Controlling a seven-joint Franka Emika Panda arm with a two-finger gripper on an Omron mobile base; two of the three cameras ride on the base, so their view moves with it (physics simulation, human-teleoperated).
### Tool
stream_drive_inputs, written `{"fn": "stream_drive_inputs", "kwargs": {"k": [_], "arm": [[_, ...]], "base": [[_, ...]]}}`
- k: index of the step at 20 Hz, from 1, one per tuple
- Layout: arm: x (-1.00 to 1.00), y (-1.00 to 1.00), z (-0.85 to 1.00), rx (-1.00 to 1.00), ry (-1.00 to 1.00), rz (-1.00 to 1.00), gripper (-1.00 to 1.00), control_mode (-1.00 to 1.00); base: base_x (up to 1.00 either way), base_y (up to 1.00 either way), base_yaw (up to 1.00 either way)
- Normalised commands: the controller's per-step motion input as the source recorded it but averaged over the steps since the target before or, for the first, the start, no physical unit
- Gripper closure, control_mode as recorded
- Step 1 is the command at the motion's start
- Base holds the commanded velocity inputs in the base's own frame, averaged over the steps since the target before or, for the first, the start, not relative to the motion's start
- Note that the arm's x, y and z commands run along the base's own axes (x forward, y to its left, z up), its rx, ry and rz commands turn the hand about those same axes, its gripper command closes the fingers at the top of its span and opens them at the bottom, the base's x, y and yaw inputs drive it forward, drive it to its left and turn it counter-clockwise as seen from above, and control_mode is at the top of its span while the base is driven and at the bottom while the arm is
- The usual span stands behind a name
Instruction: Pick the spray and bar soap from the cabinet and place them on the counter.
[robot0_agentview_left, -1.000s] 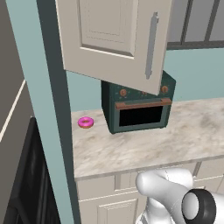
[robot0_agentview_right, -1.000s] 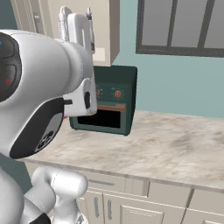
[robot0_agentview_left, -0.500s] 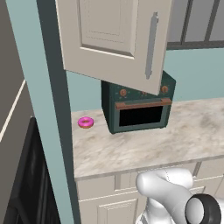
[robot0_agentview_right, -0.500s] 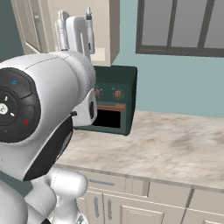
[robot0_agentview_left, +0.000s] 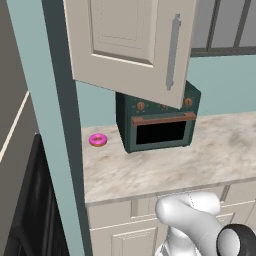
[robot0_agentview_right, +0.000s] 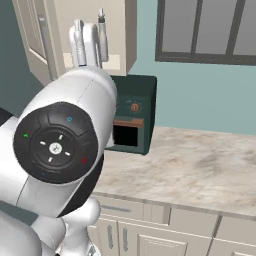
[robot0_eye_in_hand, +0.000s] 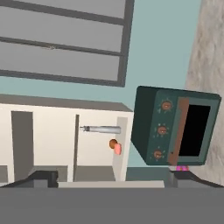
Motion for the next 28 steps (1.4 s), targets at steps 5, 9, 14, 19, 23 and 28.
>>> {"fn": "stream_drive_inputs", "kwargs": {"k": [5,9,14,19,23,28], "arm": [[-0.09,0.51,0.00,0.00,0.00,0.05,-1.00,-1.00],[-0.04,0.40,0.00,0.00,0.00,0.00,-1.00,-1.00],[0.04,0.05,-0.02,0.08,0.00,0.07,-1.00,-1.00],[0.00,-0.01,-0.02,0.14,0.00,0.22,-1.00,-1.00],[0.01,0.00,0.00,0.10,0.00,0.26,-1.00,-1.00],[0.26,0.01,-0.03,0.04,0.00,0.18,-1.00,-1.00]], "base": [[0.00,0.00,0.00],[0.00,0.00,0.00],[0.00,0.00,0.00],[0.00,0.00,0.00],[0.00,0.00,0.00],[0.00,0.00,0.00]]}}
